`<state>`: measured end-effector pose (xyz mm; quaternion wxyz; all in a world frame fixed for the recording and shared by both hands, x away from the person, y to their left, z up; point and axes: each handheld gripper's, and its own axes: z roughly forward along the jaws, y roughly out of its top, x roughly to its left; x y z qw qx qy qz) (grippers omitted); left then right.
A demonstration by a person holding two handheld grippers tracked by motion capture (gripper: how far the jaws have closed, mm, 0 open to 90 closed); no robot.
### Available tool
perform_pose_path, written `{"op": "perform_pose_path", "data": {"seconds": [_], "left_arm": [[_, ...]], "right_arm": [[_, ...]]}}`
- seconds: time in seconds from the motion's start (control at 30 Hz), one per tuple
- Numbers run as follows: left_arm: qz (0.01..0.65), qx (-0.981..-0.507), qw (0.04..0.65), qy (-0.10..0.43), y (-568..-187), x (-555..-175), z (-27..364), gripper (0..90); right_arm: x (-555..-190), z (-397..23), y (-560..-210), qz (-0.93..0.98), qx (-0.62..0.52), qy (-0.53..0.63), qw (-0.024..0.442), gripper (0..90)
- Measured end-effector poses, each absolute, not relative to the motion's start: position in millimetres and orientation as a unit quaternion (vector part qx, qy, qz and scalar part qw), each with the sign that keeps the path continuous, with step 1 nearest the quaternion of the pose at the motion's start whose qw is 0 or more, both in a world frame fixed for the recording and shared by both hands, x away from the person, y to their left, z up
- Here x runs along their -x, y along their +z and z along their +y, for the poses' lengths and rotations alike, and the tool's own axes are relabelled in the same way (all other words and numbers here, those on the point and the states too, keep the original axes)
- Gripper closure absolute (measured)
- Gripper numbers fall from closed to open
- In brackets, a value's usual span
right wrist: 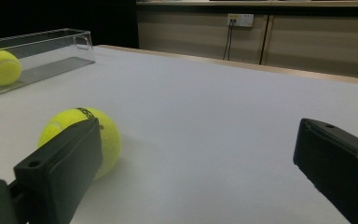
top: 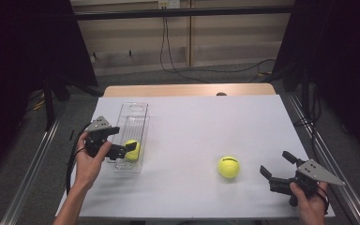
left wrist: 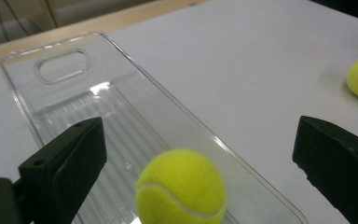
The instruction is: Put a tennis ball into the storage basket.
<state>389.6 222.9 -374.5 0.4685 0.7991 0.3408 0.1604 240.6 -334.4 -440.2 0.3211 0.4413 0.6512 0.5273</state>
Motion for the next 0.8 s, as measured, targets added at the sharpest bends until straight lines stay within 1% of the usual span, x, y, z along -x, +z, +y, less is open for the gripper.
{"op": "perform_pose_path", "data": {"seconds": [0.03, 0.07, 0.23, 0.33, 0.43, 0.73, 0.8], "left_arm": [[0.342, -0.789, 0.477, 0.183, -376.0, -385.8, 222.7, 2.8], [0.340, -0.783, 0.483, 0.193, -377.3, -382.8, 222.7, 2.7], [0.346, -0.750, 0.524, 0.206, -389.1, -369.9, 222.9, 2.8], [0.348, -0.743, 0.535, 0.202, -393.6, -362.5, 222.9, 2.8], [0.352, -0.736, 0.539, 0.210, -397.0, -353.2, 226.2, 2.8], [0.380, -0.715, 0.549, 0.210, -409.6, -324.2, 240.3, 2.7], [0.372, -0.720, 0.548, 0.206, -412.7, -320.4, 242.4, 2.6]], "right_arm": [[-240.5, -334.6, -440.2, 0.651, -0.441, 0.527, 0.322, 0.8], [-240.4, -334.8, -440.2, 0.651, -0.442, 0.527, 0.322, 0.8], [-240.0, -335.2, -440.3, 0.648, -0.447, 0.526, 0.322, 0.8], [-240.0, -334.7, -440.5, 0.646, -0.453, 0.525, 0.319, 0.8], [-241.4, -334.4, -441.0, 0.646, -0.453, 0.525, 0.318, 0.8], [-238.4, -336.6, -440.4, 0.646, -0.450, 0.525, 0.324, 0.8], [-238.4, -337.1, -440.1, 0.643, -0.452, 0.526, 0.324, 0.8]]}}
